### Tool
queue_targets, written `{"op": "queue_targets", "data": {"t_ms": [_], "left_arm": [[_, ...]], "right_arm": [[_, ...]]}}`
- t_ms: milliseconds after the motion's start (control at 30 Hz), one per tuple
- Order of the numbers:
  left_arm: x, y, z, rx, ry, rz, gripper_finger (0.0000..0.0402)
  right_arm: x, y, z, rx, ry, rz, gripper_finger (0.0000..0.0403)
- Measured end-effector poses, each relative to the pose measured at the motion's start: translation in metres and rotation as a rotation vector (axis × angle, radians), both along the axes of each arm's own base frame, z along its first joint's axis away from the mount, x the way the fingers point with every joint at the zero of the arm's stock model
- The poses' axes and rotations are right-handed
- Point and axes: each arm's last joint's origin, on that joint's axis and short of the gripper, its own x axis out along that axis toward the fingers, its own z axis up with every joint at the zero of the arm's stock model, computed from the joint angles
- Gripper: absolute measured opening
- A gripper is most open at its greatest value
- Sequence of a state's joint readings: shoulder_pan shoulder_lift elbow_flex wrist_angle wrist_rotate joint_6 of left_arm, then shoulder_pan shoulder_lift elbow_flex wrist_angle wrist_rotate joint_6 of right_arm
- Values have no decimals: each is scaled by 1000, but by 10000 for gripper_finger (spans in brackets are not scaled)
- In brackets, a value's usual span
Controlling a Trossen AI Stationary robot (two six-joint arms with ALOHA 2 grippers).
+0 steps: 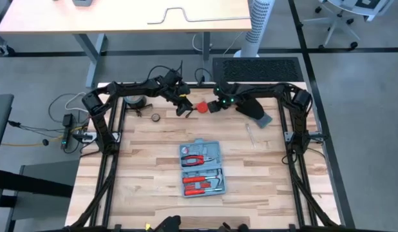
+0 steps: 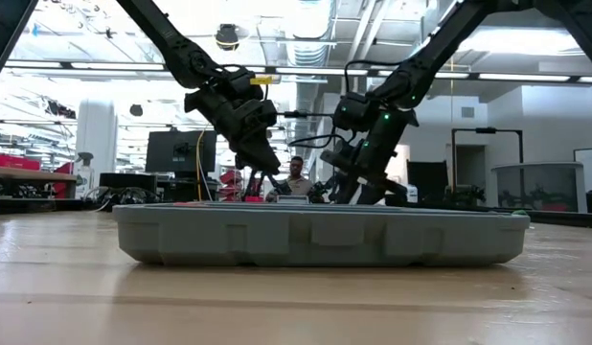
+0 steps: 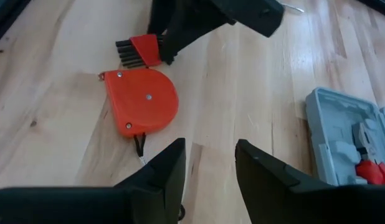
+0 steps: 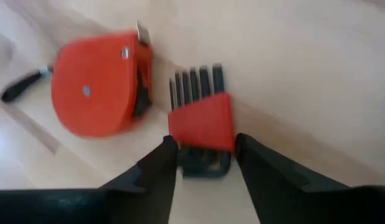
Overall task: Prefit tool cases
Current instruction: Put the black Allen wrench set into the gray toolbox
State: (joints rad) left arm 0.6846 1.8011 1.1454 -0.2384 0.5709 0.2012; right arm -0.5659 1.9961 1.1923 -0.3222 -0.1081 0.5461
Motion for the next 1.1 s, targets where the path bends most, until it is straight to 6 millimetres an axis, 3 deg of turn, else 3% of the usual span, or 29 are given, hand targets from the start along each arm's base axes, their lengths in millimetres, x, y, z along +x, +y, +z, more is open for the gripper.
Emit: {"op": "queue_targets", "data": {"t_ms": [400, 600, 767, 967, 1100], "left_arm": [[-2, -1, -2, 6, 21, -12, 130], [-6, -5, -9, 0, 53, -34, 130], [-12, -10, -20, -22, 87, -42, 130], [-17, -14, -29, -49, 113, -39, 130], [-16, -14, -29, -72, 97, -27, 130]], "right_arm": [[12, 17, -1, 20, -38, 61, 11], [12, 17, -1, 36, -52, 57, 8], [10, 22, 11, 32, -52, 79, 4], [-4, 32, 32, 8, -55, 113, 2], [-20, 48, 32, 15, -53, 102, 1]]}}
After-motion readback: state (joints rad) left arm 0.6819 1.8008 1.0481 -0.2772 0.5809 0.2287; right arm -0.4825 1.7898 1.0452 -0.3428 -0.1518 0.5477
